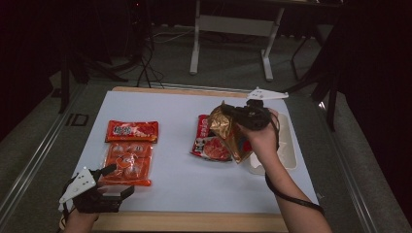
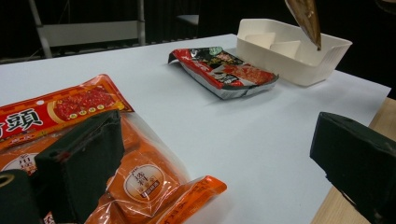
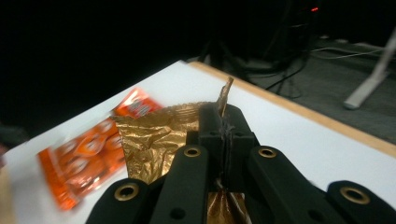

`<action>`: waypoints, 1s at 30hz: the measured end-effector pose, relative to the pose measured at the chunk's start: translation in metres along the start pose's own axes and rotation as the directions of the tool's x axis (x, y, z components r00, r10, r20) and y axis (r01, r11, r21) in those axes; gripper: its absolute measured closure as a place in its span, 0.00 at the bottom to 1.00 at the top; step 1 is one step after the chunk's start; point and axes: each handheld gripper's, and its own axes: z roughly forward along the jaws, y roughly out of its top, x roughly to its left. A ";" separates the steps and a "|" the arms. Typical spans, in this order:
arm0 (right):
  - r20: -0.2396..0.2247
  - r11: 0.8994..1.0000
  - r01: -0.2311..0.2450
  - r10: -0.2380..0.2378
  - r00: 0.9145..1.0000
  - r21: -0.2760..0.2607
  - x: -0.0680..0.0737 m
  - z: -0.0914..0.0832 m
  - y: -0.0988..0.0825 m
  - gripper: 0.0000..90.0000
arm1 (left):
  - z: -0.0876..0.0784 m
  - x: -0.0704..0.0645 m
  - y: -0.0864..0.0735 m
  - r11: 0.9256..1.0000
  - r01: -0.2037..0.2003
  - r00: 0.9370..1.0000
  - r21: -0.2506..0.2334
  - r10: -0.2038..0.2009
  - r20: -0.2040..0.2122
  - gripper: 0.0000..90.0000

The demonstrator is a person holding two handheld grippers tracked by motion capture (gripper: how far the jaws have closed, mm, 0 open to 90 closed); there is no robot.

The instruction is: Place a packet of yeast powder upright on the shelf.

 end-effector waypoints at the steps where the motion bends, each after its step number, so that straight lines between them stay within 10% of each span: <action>1: 0.011 1.000 -0.010 0.010 1.000 -0.007 -0.004 -0.002 0.001 0.99 | 0.000 0.000 0.000 1.000 0.000 1.000 0.001 0.000 0.000 0.03; 24: 0.201 0.983 -0.103 0.132 0.971 -0.150 -0.083 -0.023 0.009 0.99 | 0.001 0.001 0.000 1.000 0.003 1.000 0.005 -0.003 0.000 0.03; 30: 0.274 0.974 -0.127 0.177 0.945 -0.189 -0.111 -0.029 0.010 0.99 | 0.001 0.001 -0.001 1.000 0.010 1.000 0.005 -0.010 -0.001 0.03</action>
